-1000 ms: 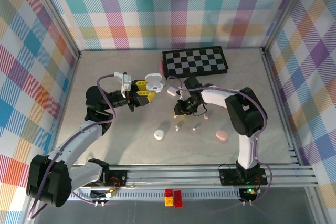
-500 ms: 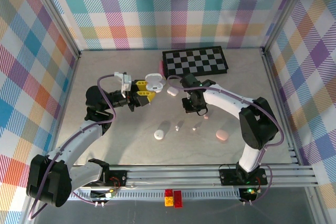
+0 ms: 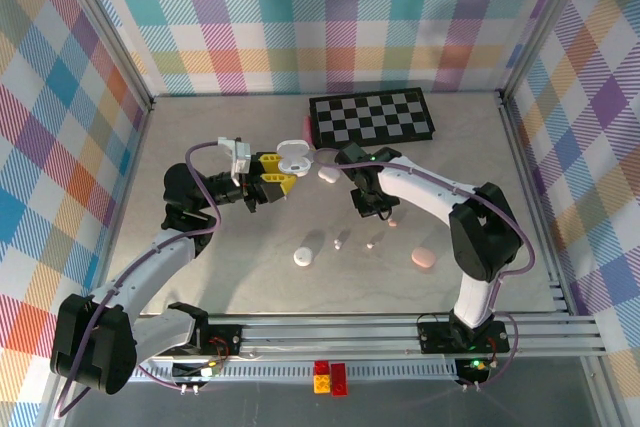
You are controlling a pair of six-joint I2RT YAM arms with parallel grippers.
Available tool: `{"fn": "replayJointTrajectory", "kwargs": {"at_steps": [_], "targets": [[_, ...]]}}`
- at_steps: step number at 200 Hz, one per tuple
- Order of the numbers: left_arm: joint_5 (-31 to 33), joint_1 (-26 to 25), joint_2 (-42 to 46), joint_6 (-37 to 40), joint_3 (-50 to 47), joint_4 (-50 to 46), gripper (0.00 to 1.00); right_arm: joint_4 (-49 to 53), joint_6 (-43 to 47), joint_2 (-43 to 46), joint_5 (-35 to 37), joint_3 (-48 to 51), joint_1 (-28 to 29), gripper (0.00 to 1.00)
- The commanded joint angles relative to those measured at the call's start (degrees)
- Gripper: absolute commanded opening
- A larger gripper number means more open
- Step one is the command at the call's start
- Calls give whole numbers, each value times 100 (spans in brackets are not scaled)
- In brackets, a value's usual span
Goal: Insert the wireless bluetooth earbuds into the charging case
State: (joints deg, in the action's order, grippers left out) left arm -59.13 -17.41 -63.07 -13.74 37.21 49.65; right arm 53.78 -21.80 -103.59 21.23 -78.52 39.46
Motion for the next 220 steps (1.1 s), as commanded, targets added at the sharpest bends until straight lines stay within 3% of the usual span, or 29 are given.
{"fn": "replayJointTrajectory", "kwargs": {"at_steps": [1,53,99,145,186,220], "targets": [[-152,71,15,20,-12,177,33,304,37,-69,249,-162,62,19],[-168,71,0,73,-12,120,33,-448,276,503,-177,302,44,19],[-153,58,-21,248,-3,-34,33,-1718,642,1840,-924,1172,-26,19],[26,-228,15,1266,166,-1293,33,-2560,1411,3188,-1328,1702,-26,19],[143,-427,-228,1522,268,-1472,33,-2667,2003,3922,-1706,1668,-18,20],[172,-513,-416,1584,337,-1445,33,-2388,2260,3994,-1842,1430,-18,21]]}}
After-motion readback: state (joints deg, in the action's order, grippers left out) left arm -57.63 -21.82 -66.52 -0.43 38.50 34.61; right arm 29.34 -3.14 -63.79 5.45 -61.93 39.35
